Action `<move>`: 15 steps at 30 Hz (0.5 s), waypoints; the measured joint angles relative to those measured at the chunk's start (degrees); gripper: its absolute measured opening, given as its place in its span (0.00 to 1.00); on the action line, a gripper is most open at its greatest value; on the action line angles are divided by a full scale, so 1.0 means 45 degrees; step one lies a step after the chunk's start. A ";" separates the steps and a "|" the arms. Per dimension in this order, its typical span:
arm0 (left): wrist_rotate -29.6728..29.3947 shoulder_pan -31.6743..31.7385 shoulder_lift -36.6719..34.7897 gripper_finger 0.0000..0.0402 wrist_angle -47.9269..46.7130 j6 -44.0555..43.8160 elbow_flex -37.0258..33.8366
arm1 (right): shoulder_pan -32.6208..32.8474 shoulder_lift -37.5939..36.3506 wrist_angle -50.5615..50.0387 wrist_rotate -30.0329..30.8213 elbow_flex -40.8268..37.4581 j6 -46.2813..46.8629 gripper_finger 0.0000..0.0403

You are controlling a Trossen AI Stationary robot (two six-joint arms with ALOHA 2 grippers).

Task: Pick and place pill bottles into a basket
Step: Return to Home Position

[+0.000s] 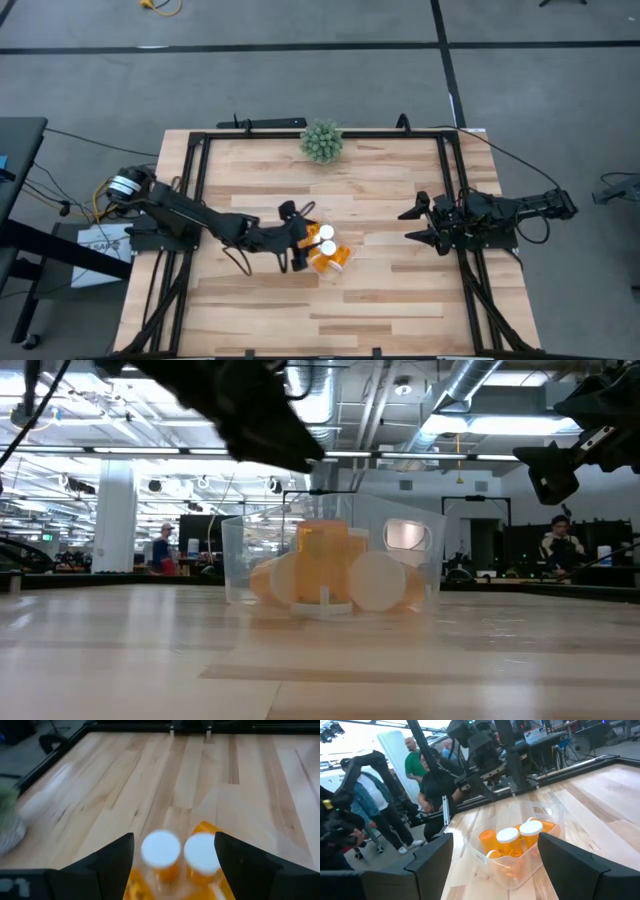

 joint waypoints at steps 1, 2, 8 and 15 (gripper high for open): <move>0.0000 0.0000 -0.0323 0.67 0.0146 -0.0209 -0.0408 | -0.0002 0.0000 0.0000 0.0000 -0.0003 -0.0004 0.71; 0.0001 0.0000 -0.0736 0.66 0.0261 -0.0428 -0.0876 | 0.0000 0.0000 0.0000 0.0000 0.0000 -0.0005 0.71; -0.0025 -0.0345 -0.3854 0.66 0.0917 -0.0869 -0.3504 | -0.0005 0.0000 0.0000 0.0000 0.0000 0.0000 0.71; 0.0280 -0.0393 -0.7658 0.66 0.0986 -0.1202 -0.5780 | -0.0003 0.0000 0.0000 0.0000 -0.0004 -0.0001 0.71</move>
